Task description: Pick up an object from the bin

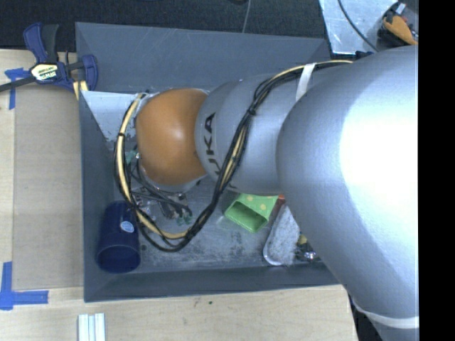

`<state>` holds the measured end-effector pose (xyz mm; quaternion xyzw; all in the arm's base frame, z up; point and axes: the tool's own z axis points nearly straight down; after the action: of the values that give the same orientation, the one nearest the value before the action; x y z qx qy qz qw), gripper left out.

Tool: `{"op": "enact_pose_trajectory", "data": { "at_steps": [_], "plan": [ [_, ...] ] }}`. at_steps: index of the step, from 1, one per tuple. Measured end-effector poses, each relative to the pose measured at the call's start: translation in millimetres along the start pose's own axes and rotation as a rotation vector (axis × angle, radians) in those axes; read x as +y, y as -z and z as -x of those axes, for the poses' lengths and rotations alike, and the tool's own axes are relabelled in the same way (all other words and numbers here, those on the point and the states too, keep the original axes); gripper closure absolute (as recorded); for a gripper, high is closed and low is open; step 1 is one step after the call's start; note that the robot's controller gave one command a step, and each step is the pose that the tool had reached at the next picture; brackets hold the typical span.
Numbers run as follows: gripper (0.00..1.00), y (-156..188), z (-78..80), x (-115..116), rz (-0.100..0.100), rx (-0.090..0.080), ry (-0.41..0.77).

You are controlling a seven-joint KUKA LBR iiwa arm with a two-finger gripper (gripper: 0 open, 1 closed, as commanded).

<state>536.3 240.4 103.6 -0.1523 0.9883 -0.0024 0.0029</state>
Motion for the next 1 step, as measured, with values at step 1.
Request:
{"op": "enact_pose_trajectory", "data": {
  "at_steps": [1],
  "plan": [
    [1.00,0.0,0.0,-0.1,0.000,0.000,-0.001]
  ]
}}
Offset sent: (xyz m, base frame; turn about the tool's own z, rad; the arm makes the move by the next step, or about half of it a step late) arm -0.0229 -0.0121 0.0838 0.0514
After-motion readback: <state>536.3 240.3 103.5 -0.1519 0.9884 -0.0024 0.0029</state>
